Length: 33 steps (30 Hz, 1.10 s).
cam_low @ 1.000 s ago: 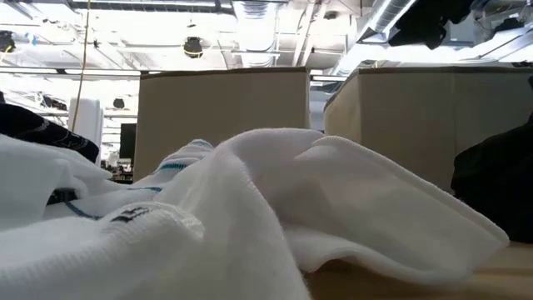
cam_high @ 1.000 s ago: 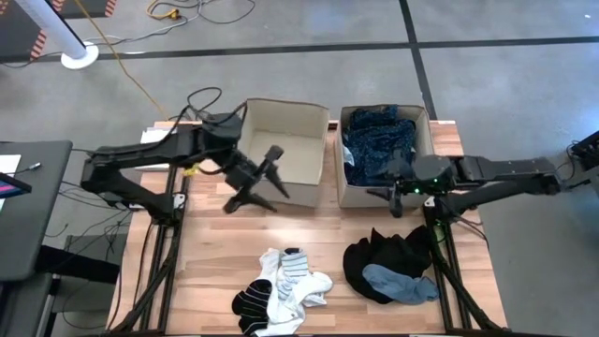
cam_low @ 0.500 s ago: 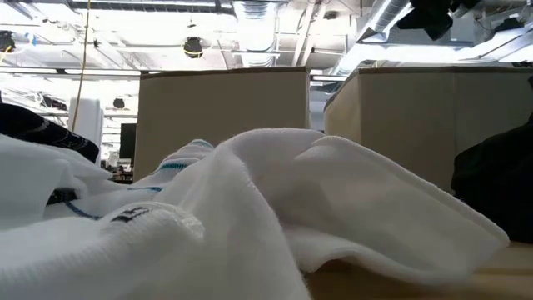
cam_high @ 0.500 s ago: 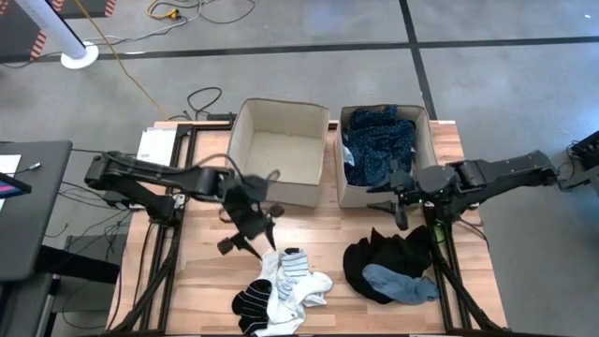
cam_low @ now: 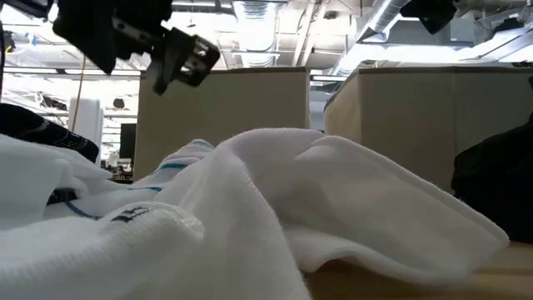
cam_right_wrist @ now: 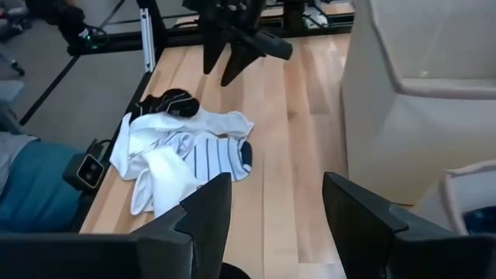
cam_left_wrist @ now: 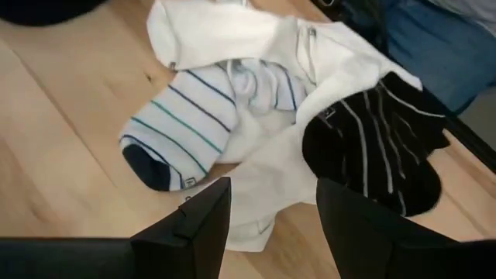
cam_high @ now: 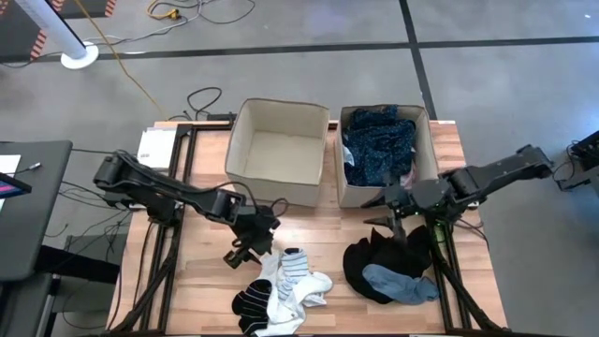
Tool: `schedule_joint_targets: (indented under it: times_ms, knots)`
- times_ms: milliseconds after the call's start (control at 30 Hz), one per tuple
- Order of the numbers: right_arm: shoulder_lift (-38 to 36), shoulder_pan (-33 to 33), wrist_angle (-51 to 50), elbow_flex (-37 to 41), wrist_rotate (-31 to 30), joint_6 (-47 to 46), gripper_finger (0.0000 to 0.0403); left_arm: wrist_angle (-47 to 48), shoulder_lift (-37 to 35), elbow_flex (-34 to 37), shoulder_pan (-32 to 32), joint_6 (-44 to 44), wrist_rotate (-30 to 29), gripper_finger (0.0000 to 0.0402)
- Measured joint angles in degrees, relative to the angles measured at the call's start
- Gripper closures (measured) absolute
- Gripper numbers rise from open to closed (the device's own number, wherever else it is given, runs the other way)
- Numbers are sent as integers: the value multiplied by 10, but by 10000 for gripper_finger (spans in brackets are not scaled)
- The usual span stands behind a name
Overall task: Sort clothes
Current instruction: Put the white sock into the left laundry organizer
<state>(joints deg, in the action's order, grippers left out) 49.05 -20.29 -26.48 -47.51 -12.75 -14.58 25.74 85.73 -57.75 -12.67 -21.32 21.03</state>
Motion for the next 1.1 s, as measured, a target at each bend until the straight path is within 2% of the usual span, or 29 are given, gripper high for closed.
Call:
schedule_joint_targets:
  times_ms: [167,767,900,1100]
  knots:
    - [29,-19,15,0,0,0,186,-23,26,26,-6,8,-20,217]
    - [109,-91,95,0,-7,0,186,-80,158,26,-6,-25,-108,222]
    - [115,-89,94,0,-8,0,186,-103,164,25,-7,-47,-126,265]
    - [121,-89,95,0,-22,0,186,-110,154,27,-5,-98,-148,387]
